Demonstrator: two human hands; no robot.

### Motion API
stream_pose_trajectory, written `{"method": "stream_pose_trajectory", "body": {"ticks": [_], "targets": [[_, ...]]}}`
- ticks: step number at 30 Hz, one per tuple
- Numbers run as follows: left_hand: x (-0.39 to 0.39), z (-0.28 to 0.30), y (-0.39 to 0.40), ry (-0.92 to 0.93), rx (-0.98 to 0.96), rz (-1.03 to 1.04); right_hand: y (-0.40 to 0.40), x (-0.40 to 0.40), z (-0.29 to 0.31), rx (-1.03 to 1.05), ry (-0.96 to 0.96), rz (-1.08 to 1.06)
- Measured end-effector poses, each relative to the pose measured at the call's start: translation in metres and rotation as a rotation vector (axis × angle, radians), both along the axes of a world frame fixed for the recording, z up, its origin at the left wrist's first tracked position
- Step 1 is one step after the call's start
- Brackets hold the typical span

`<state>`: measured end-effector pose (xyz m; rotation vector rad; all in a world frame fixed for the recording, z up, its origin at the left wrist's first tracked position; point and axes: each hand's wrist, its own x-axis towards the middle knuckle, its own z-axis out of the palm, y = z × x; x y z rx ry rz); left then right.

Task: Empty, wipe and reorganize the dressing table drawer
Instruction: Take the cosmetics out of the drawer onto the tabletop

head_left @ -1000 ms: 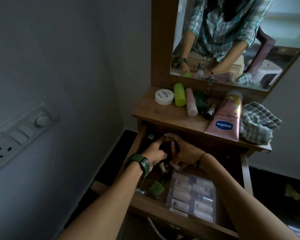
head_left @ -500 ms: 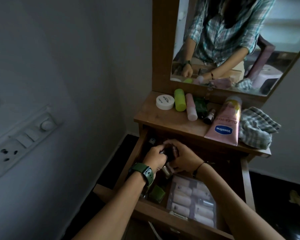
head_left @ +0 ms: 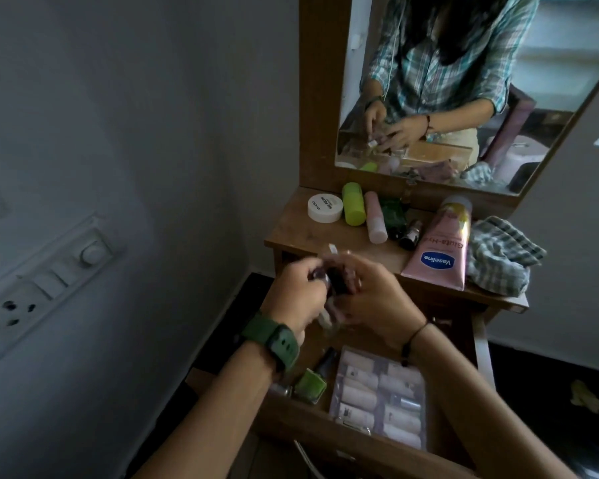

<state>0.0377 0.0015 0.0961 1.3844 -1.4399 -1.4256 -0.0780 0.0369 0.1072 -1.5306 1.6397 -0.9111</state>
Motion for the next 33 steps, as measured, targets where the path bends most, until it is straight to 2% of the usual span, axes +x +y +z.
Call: {"method": "stream_pose_trajectory", "body": {"ticks": [2,4,6,9,14,17,20,22,29,33], "targets": [[-0.005,0.021,-0.015,0.03,0.015,-0.003,-0.011,-0.003,0.016,0.084,-0.224,-0.049],[-0.011,0.036,-0.034,-0.006,0.032,-0.046,-0.024,-0.005,0.026,0.155,-0.367,-0.091],[-0.015,0.041,-0.052,-0.051,0.067,-0.071,-0.036,-0.005,0.031,0.2,-0.411,-0.123],[-0.02,0.042,-0.07,-0.088,0.113,-0.11,-0.044,-0.004,0.034,0.227,-0.375,-0.172],[-0.023,0.042,-0.084,-0.091,0.195,-0.14,-0.053,-0.006,0.031,0.172,-0.177,-0.227],[-0.024,0.036,-0.096,-0.06,0.238,-0.097,-0.064,-0.003,0.032,0.097,0.133,-0.195],[-0.024,0.031,-0.106,-0.035,0.219,-0.008,-0.067,-0.004,0.035,0.045,0.405,-0.242],[-0.025,0.025,-0.115,-0.058,0.185,0.081,-0.066,-0.005,0.035,0.038,0.544,-0.198],[-0.033,0.022,-0.12,-0.298,-0.003,0.155,-0.076,-0.008,0.018,-0.024,0.616,-0.23],[-0.038,0.012,-0.118,-0.348,-0.117,0.238,-0.076,-0.006,0.021,0.007,0.66,-0.236]]}}
